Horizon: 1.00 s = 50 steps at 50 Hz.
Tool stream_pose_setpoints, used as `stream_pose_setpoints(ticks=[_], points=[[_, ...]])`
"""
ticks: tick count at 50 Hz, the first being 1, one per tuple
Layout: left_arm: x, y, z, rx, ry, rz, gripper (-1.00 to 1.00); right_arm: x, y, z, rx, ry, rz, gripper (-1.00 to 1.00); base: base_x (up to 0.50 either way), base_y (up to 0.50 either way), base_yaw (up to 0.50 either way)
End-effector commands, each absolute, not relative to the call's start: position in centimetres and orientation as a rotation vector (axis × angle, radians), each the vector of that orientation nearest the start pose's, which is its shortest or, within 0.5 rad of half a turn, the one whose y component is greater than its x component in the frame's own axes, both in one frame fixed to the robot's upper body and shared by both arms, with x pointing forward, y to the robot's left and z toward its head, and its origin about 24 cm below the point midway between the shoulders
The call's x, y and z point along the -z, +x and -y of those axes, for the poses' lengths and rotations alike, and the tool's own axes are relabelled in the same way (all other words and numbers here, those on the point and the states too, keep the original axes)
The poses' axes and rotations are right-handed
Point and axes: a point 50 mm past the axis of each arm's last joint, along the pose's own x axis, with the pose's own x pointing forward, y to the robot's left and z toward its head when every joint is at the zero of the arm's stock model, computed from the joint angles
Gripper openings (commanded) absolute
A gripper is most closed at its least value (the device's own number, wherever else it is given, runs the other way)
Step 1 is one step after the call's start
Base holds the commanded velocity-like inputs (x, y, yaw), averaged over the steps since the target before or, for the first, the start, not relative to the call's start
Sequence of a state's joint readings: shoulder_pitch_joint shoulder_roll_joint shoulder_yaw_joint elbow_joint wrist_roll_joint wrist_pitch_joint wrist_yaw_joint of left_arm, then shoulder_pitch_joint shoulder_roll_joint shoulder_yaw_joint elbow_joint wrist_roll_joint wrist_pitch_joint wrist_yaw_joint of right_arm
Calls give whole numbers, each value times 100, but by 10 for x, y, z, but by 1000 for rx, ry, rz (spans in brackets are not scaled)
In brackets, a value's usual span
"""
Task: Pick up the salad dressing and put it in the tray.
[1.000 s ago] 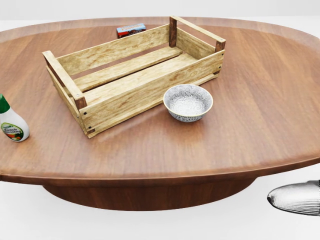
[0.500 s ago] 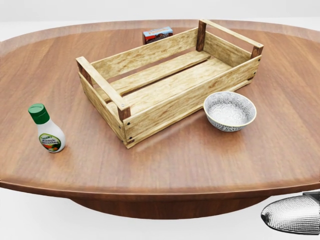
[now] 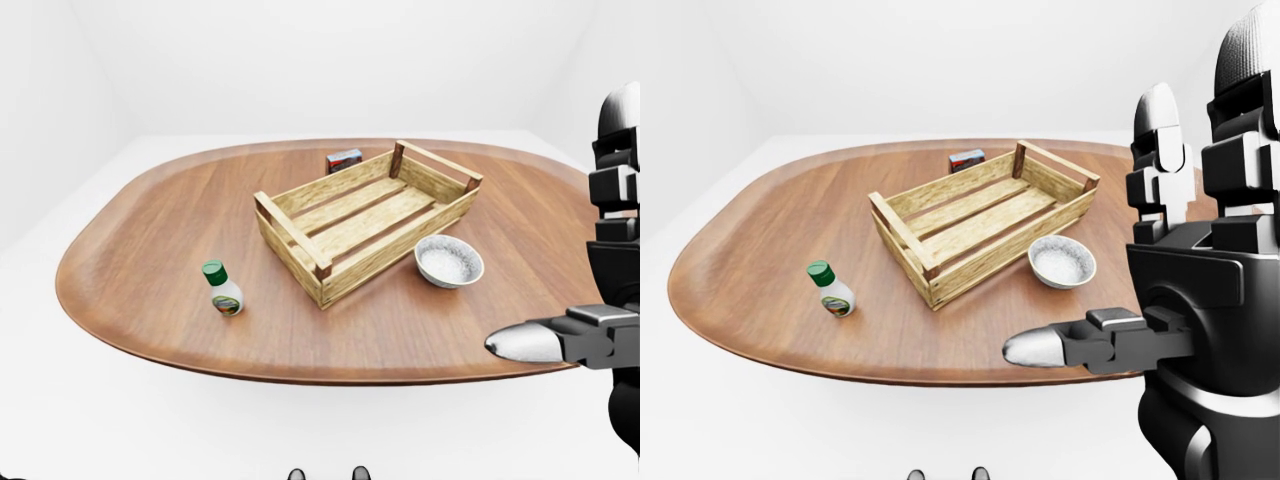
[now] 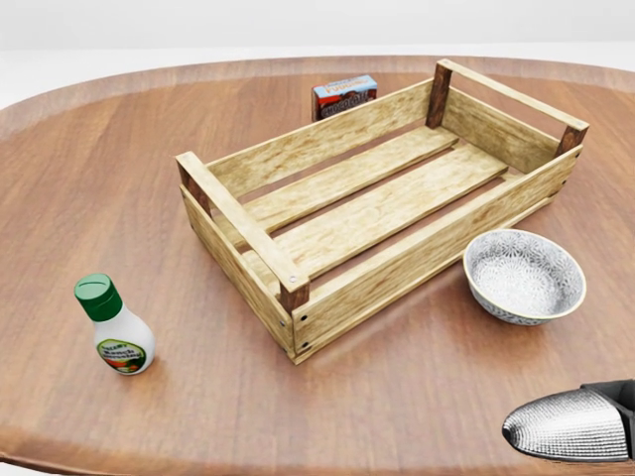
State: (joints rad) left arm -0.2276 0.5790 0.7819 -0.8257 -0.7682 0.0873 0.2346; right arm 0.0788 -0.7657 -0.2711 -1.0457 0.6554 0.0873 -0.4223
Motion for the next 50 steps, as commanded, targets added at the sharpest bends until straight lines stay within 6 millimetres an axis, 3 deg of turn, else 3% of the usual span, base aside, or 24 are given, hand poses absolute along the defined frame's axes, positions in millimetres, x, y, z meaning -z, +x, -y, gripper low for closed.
stream_pose_setpoints(ticks=[1,14,21,50], points=[[-319,132,-269,-259,-34,1212,100,-271,152,186,-70,-80,809,100,23,50,0],[-318,133,-271,-268,-24,1204,100,-274,151,192,-65,-28,750,100,27,47,0],[-317,133,-271,-268,-19,1199,100,-291,144,201,-98,10,713,100,50,0,0],[-314,135,-273,-277,-7,1187,100,-285,147,198,-109,20,695,100,50,-2,0]])
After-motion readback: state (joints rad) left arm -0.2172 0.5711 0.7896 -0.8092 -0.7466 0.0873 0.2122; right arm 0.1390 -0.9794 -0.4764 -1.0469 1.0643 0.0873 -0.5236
